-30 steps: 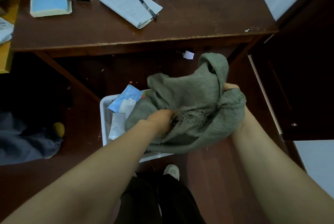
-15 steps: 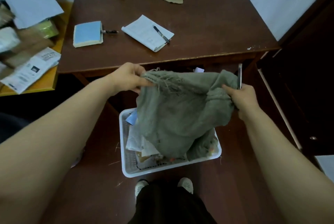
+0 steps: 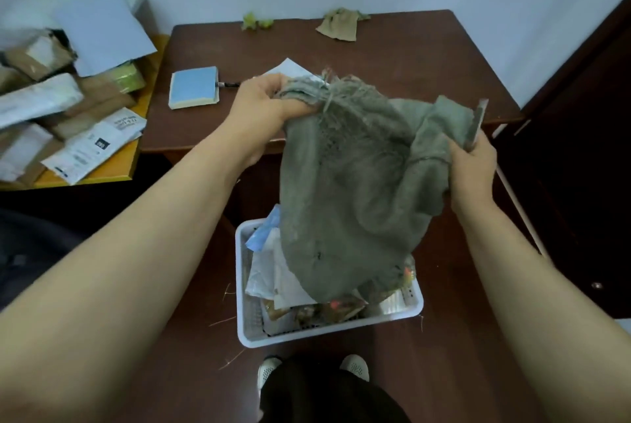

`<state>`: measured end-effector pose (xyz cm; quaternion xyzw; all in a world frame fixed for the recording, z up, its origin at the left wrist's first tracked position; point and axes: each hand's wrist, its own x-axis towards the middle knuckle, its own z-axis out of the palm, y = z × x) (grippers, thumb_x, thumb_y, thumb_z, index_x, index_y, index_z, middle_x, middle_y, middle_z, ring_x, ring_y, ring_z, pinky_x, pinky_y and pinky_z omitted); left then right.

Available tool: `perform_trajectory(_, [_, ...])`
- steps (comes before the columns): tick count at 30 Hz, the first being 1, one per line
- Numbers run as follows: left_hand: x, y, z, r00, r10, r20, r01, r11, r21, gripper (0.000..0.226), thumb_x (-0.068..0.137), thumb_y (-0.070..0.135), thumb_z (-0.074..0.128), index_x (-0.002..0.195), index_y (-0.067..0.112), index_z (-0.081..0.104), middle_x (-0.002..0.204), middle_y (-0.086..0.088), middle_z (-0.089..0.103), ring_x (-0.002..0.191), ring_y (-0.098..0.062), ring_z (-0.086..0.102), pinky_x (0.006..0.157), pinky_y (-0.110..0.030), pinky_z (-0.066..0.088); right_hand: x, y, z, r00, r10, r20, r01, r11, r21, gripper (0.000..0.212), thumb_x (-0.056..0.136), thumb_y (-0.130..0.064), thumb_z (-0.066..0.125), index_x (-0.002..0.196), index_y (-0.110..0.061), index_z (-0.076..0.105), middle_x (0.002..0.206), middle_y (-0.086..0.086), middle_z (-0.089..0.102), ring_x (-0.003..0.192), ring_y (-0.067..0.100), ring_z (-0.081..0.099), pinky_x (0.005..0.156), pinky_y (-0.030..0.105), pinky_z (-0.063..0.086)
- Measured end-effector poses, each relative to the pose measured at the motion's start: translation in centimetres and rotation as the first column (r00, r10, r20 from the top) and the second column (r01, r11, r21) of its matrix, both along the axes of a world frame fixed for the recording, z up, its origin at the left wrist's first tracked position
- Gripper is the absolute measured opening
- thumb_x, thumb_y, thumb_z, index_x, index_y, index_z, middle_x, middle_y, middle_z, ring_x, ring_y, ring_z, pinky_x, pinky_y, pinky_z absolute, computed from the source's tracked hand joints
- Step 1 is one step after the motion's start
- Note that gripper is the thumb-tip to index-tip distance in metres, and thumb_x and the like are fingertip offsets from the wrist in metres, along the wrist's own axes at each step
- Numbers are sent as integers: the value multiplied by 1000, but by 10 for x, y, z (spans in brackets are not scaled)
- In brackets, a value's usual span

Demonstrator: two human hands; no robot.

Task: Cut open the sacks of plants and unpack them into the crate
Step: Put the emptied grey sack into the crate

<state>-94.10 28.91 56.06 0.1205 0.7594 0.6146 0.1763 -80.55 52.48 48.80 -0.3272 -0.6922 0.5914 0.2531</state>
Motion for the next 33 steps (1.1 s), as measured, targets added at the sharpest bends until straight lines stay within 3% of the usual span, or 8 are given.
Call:
perform_trajectory(4, [6, 7, 5, 999, 24, -47, -24, 1000, 2, 21, 75, 9, 78, 71, 12, 57, 79, -11, 63, 73, -18, 63, 65, -34, 53, -3, -6, 3, 996, 77, 46, -75, 996, -40, 27, 86, -16, 62, 107, -33, 65, 106, -4, 70, 99, 14, 66, 90, 40, 54])
perform_trajectory(10, [9, 14, 8, 999, 13, -39, -11, 999, 48, 20, 76, 11, 77, 69, 15, 58, 84, -12, 62, 80, -21, 62, 81, -45, 53, -10, -30, 5, 982, 172, 77, -141, 940, -309, 18, 89, -14, 63, 106, -15, 68, 82, -4, 70, 79, 15, 67, 61, 23, 51])
perform_trajectory(14, [23, 21, 8, 989, -108, 99, 89, 981, 172, 17, 80, 3, 70, 72, 10, 57, 84, -14, 64, 77, -22, 65, 75, -40, 55, -14, -51, 10, 825, 565, 23, -522, 776, -353, 43, 73, -17, 77, 112, -16, 59, 95, -4, 70, 78, 7, 67, 56, 20, 51])
perform_trajectory(20, [31, 22, -9, 933, -170, 317, 26, 911, 411, 24, 74, 0, 65, 98, 4, 62, 96, -12, 66, 85, -19, 65, 73, -33, 58, -34, -77, -10, 945, 324, 46, -307, 926, -218, 20, 78, -5, 75, 93, -15, 66, 100, 10, 70, 97, 26, 66, 91, 46, 53])
perform_trajectory(23, [22, -7, -51, 972, -212, 103, 217, 975, -38, 91, 72, 8, 77, 148, 16, 27, 150, -6, 32, 119, 2, 50, 97, -36, 47, -35, -68, -11, 958, 276, 80, -234, 909, -344, 14, 82, -4, 69, 94, -11, 68, 95, 9, 71, 93, 27, 67, 89, 43, 53])
perform_trajectory(26, [41, -22, -109, 916, -394, 77, 371, 757, -538, 146, 44, 59, 85, 149, 30, -13, 159, 2, -12, 146, -18, -8, 119, -48, 6, -38, -75, -4, 948, 318, -4, -275, 812, -515, 11, 82, -1, 68, 89, -9, 68, 84, 5, 72, 80, 20, 69, 72, 32, 57])
perform_trajectory(29, [59, -9, -143, 997, -49, 55, 61, 968, -244, 84, 71, 36, 80, 141, 24, 35, 145, -17, 40, 136, -33, 37, 107, -39, 34, -45, -89, -3, 847, 531, 18, -454, 741, -494, 8, 82, -6, 70, 88, -12, 68, 85, 1, 72, 81, 16, 69, 74, 28, 57])
perform_trajectory(33, [61, -31, -177, 869, 343, 357, -254, 928, -273, 28, 91, 4, 54, 119, -2, 56, 115, -22, 61, 110, -38, 58, 82, -34, 46, -38, -68, -23, 693, 718, 65, -543, 579, -608, 30, 72, -28, 72, 101, -23, 71, 74, 2, 69, 41, 9, 48, 39, 18, 35])
